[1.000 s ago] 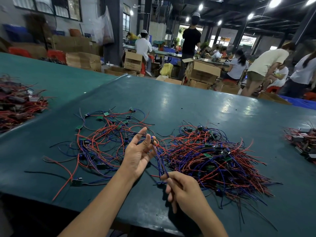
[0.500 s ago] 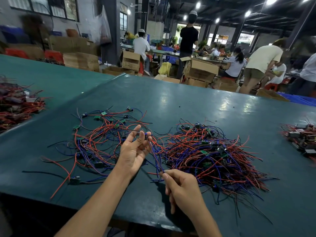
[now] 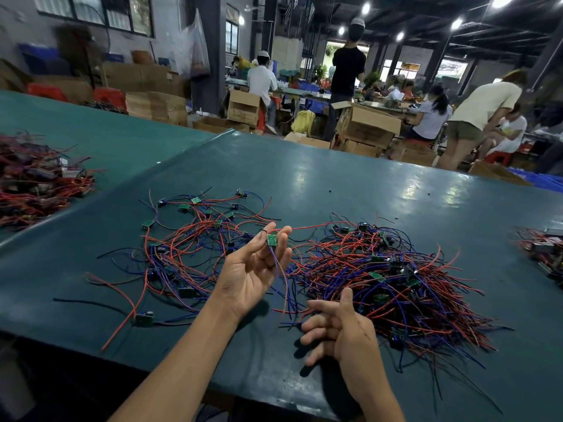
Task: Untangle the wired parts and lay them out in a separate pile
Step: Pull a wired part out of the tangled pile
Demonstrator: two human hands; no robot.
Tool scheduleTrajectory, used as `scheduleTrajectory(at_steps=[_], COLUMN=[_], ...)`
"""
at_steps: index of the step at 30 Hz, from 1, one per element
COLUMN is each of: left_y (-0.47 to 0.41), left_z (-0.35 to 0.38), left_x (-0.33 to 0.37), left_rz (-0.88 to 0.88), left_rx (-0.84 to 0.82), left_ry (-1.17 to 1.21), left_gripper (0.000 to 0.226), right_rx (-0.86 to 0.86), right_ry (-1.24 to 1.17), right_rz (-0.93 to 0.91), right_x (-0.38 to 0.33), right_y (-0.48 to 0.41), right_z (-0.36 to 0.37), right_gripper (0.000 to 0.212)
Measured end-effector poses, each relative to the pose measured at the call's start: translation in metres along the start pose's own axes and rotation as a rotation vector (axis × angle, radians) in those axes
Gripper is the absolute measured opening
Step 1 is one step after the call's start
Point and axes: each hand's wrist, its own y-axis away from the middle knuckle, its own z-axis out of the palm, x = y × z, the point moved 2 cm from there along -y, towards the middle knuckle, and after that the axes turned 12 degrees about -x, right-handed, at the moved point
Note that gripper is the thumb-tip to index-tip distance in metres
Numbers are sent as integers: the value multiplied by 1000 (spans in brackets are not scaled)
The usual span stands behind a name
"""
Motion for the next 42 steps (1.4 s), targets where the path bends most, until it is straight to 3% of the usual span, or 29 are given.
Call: scheduleTrajectory(at_steps=[11,21,25,28,30,32,36,42], left_y=[-1,-3,-4,-4,-3,-3,-10,-29], left_z=[3,2,3,5,8,12,17,42], left_x=[-3,-14,-20,-19,-19,-17,-1,17], left_rz=[-30,-12,8,18,29,42,50,-24], left_rx=[-5,18,77,97,72,62,64,-13], left_ry=[2,-276,-473,-566,-584,-597,-635,-770], left_gripper=[59,70,80,85,85,86,84,95], right_rx=[-2,30,115,140,139,93,-67,-272], right_ry=[-6,44,341,670,758,694,605,818], right_rz=[-12,-137,-177,-187,-180,-179,-134,19], right_x=[0,-5,-2,2,0,-6,-29,-106], right_y=[0,0,-5,-20,-31,-35,-25,3], right_z=[0,6,16,26,34,40,36,-7], right_gripper=[55,40,20,34,24,10,23,19])
